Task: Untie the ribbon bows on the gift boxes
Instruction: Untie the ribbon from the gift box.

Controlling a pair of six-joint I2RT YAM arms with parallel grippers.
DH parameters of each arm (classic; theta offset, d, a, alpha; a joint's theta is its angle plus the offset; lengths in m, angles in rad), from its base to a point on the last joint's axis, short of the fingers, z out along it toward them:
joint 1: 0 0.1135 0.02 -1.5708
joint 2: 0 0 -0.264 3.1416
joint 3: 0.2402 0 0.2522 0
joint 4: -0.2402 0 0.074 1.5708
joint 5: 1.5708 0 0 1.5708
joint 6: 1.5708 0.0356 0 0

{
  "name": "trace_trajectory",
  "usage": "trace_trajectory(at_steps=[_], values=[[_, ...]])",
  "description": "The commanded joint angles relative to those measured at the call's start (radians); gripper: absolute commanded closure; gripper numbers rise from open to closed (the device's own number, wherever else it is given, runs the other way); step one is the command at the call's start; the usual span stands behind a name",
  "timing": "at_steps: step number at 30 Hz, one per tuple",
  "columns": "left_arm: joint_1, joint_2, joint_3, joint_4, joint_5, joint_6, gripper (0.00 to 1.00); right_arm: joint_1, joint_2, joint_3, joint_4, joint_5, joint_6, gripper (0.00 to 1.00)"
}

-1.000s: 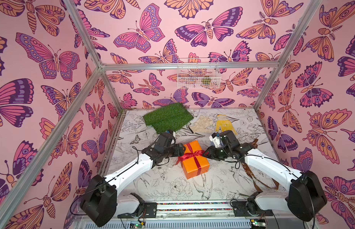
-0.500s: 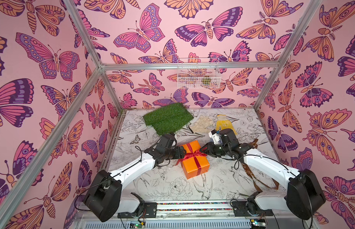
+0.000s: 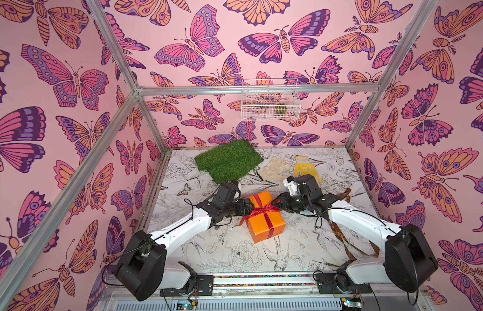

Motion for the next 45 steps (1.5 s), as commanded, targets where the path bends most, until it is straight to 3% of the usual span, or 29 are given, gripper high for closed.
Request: trace_trajectory(at_steps=[1, 14, 28, 34, 38, 45], values=[[0.001, 0.011, -0.023, 0.011, 0.011, -0.004, 0.25, -0.007, 0.002, 0.046, 0.008, 0.047, -0.009, 0.58], [0.002, 0.011, -0.030, 0.016, 0.016, -0.006, 0.25, -0.008, 0.014, 0.074, 0.061, 0.018, 0.008, 0.61], [0.001, 0.019, -0.031, 0.019, 0.016, -0.005, 0.25, -0.007, -0.001, 0.048, 0.131, -0.092, -0.006, 0.65], [0.001, 0.017, -0.033, 0.021, 0.013, -0.008, 0.25, -0.007, 0.032, 0.069, 0.101, -0.069, -0.024, 0.65], [0.001, 0.017, -0.034, 0.022, 0.015, -0.007, 0.25, -0.007, 0.067, 0.089, 0.049, -0.043, -0.054, 0.70], [0.001, 0.017, -0.040, 0.026, 0.006, -0.007, 0.25, -0.007, 0.049, 0.088, 0.015, -0.011, -0.078, 0.90]])
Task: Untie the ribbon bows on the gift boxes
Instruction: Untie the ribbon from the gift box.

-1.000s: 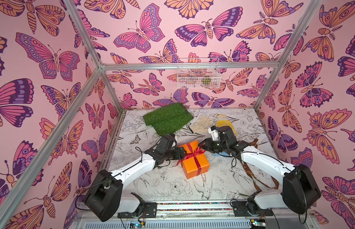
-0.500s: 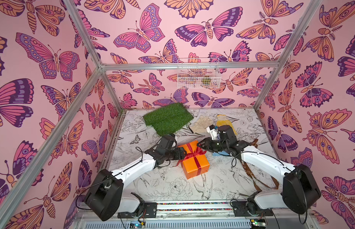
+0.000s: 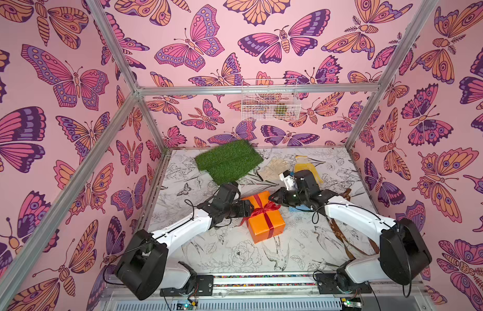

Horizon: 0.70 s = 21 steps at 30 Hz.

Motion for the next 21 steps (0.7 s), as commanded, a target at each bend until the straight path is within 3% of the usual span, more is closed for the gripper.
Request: trace_trajectory(at_steps=[1, 3, 21], values=[[0.002, 0.010, -0.021, 0.014, 0.000, -0.005, 0.25, -0.007, -0.017, 0.030, -0.057, 0.038, -0.039, 0.94], [0.001, 0.013, -0.024, 0.015, -0.002, -0.004, 0.26, -0.007, -0.026, 0.038, -0.087, 0.064, -0.055, 1.00], [0.002, 0.026, -0.059, 0.031, -0.029, 0.004, 0.25, -0.008, -0.195, 0.227, -0.381, 0.212, -0.236, 1.00]])
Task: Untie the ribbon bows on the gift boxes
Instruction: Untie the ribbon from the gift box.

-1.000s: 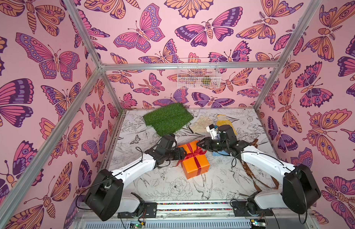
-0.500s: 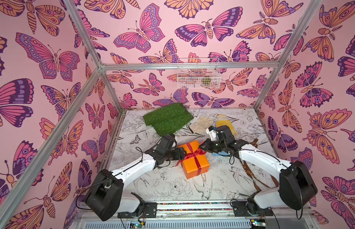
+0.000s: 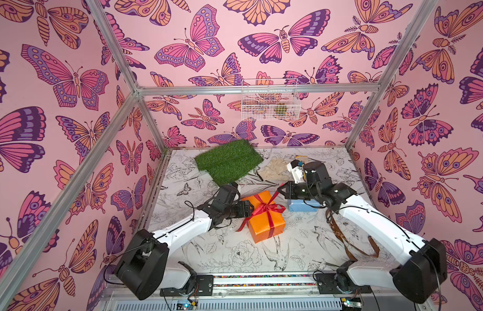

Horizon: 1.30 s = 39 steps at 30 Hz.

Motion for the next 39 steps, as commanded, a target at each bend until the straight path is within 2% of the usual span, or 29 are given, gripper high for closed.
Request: trace_trajectory(at_steps=[1, 12, 19, 33, 39], values=[[0.001, 0.023, -0.033, -0.017, -0.024, 0.008, 0.25, -0.007, -0.031, 0.047, -0.091, 0.065, -0.057, 1.00], [0.002, 0.029, -0.033, -0.015, -0.021, 0.010, 0.25, -0.018, -0.125, 0.211, -0.217, 0.198, -0.142, 1.00], [0.001, 0.024, -0.038, -0.014, -0.021, 0.010, 0.25, -0.062, -0.167, 0.329, -0.281, 0.238, -0.192, 1.00], [0.002, 0.019, -0.033, -0.014, -0.016, 0.014, 0.25, -0.151, -0.227, 0.433, -0.347, 0.234, -0.228, 1.00], [0.001, 0.019, -0.030, -0.016, -0.017, 0.013, 0.25, -0.155, -0.240, 0.427, -0.362, 0.295, -0.247, 1.00]])
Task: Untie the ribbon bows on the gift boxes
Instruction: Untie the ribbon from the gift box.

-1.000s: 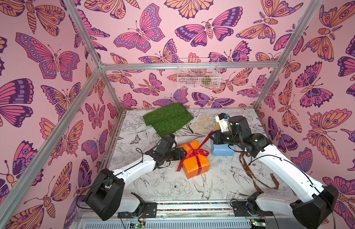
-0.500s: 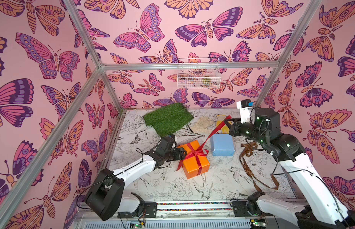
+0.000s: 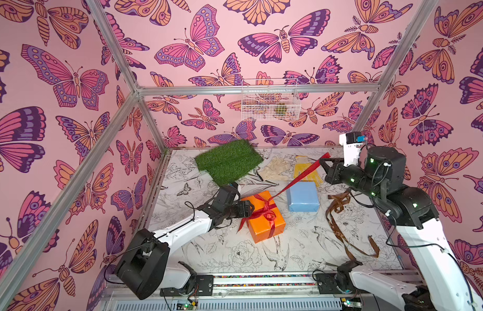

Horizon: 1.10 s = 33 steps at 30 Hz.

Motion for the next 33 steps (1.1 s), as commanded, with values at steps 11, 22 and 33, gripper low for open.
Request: trace_trajectory(at_steps=[11, 22, 33], values=[[0.002, 0.017, -0.012, -0.040, -0.017, 0.012, 0.25, -0.022, 0.043, -0.133, -0.014, -0.003, 0.005, 0.90], [0.001, 0.026, 0.021, -0.041, -0.007, 0.017, 0.25, -0.022, 0.065, -0.276, 0.014, -0.211, 0.056, 0.56], [0.002, 0.047, 0.035, -0.039, -0.001, 0.021, 0.26, 0.164, 0.123, -0.464, 0.074, -0.251, 0.063, 0.64]])
